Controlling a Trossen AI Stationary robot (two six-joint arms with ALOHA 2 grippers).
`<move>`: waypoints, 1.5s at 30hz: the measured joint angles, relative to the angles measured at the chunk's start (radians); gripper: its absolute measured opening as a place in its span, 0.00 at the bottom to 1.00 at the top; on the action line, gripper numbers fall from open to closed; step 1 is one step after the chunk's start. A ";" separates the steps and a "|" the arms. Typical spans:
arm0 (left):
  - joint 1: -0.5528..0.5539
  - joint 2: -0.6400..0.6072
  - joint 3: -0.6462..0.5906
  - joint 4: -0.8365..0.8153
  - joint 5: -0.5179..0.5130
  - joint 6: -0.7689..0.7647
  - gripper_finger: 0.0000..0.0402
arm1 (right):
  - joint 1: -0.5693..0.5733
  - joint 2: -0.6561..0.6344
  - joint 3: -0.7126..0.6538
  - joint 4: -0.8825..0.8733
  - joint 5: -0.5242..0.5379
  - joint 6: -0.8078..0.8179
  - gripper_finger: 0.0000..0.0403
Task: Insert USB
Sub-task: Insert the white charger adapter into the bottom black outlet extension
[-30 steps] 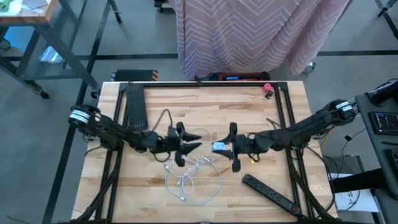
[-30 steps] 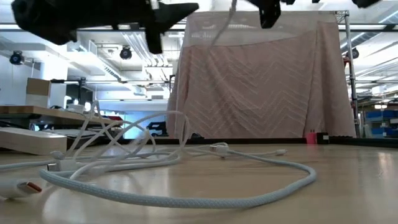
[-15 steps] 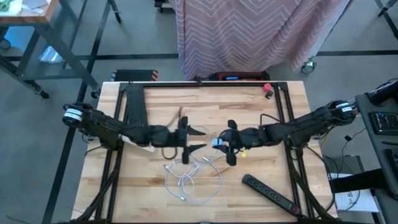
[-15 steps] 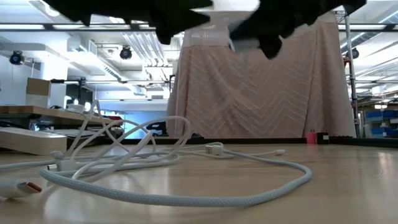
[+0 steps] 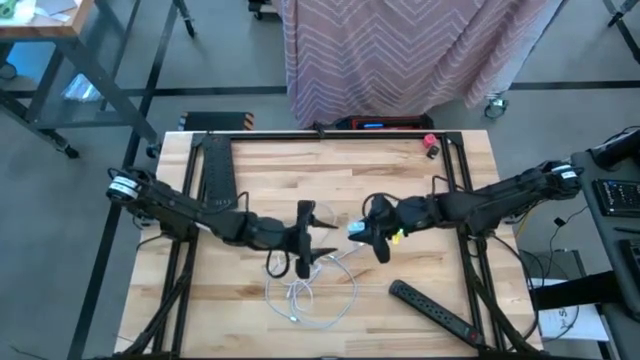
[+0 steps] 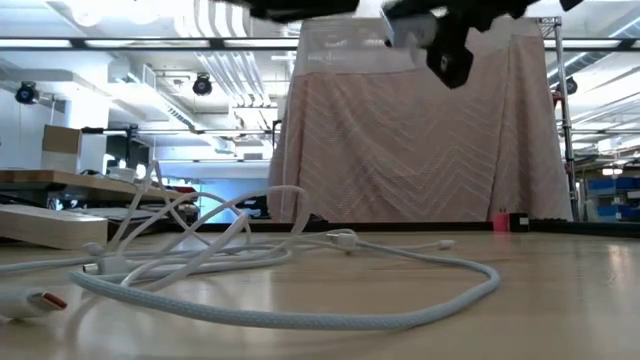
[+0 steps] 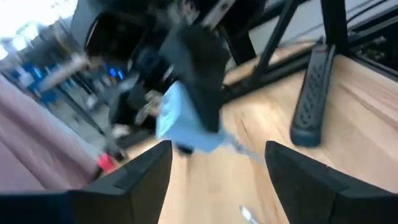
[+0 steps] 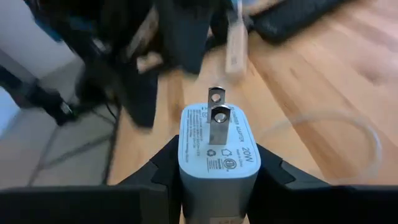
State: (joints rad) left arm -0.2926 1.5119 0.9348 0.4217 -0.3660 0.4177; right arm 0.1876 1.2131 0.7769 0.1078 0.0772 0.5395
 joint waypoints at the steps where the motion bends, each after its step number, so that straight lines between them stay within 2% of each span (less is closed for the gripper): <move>1: -0.002 0.005 0.000 0.033 -0.012 0.038 0.62 | -0.001 -0.002 0.000 0.017 0.000 0.000 0.26; 6: -0.010 0.020 -0.003 0.121 -0.047 0.201 0.63 | 0.000 -0.001 0.000 0.113 -0.031 0.000 0.26; 12: -0.021 0.017 0.002 0.128 -0.077 0.372 0.62 | 0.000 0.000 0.000 0.133 -0.039 0.038 0.26; 16: -0.021 0.021 0.014 0.129 -0.079 0.485 0.65 | -0.001 0.000 0.000 0.174 -0.053 0.039 0.26; 23: -0.017 0.020 0.055 0.133 -0.087 0.530 0.75 | -0.005 0.000 0.000 0.173 -0.053 0.039 0.26; 27: -0.017 0.020 0.056 0.128 -0.065 0.532 0.77 | -0.005 0.001 0.000 0.211 -0.053 0.038 0.26; 38: 0.009 0.047 0.056 0.152 -0.070 0.565 0.66 | -0.005 0.001 0.000 0.243 -0.055 0.038 0.26; 45: 0.009 0.052 0.056 0.225 -0.071 0.568 0.63 | -0.005 0.000 0.000 0.248 -0.052 0.026 0.26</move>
State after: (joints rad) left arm -0.2840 1.5643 0.9909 0.6468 -0.4370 0.9855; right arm 0.1825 1.2129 0.7765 0.3553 0.0257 0.5651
